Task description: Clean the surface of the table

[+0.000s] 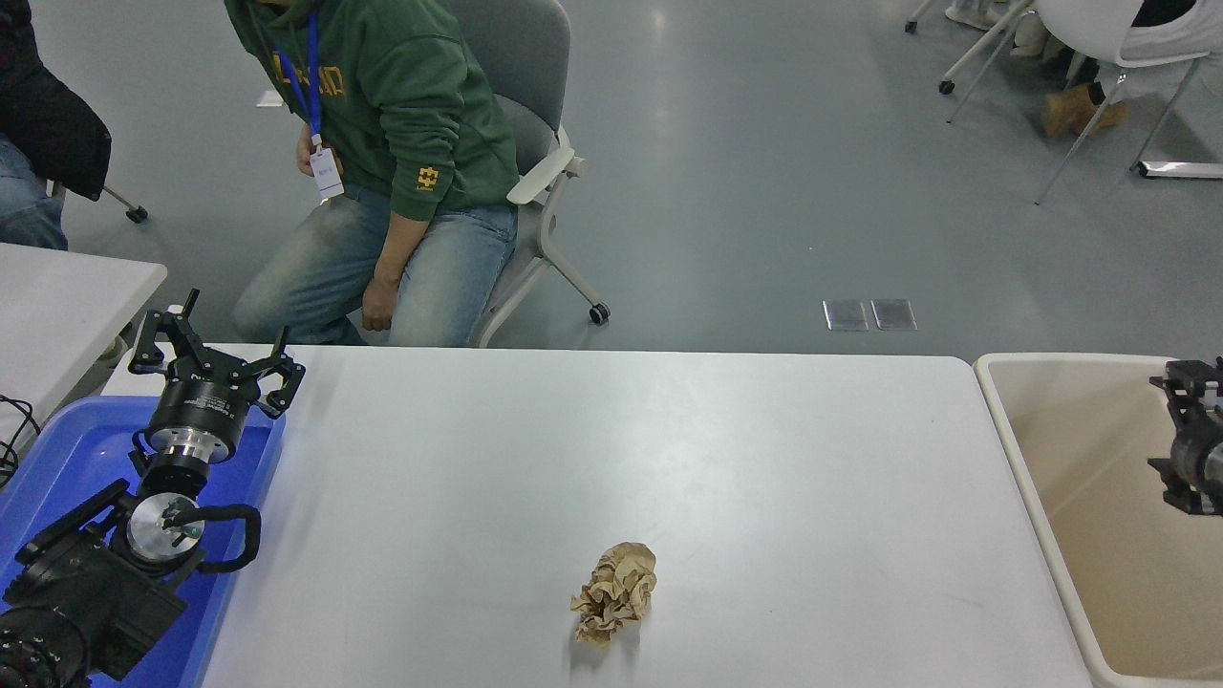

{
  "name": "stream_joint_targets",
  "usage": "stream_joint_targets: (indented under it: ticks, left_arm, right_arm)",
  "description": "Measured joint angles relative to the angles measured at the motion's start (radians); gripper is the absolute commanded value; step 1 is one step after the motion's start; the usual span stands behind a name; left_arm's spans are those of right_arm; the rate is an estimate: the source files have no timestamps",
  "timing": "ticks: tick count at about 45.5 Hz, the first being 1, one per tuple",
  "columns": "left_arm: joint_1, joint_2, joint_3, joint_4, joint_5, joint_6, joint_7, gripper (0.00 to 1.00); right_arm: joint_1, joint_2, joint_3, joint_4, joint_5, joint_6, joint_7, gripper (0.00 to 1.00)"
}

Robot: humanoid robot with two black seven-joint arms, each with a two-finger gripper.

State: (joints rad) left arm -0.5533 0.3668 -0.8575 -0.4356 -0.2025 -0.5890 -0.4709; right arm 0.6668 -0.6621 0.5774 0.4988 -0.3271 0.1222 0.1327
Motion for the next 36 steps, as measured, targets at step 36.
stream_joint_targets:
  ticks: [36]
  left_arm:
    - [0.000, 0.000, 0.000, 0.000, 0.000, 0.000, 0.000, 1.00]
  right_arm:
    - [-0.143, 0.014, 0.157, 0.400, -0.009, 0.126, 0.184, 1.00]
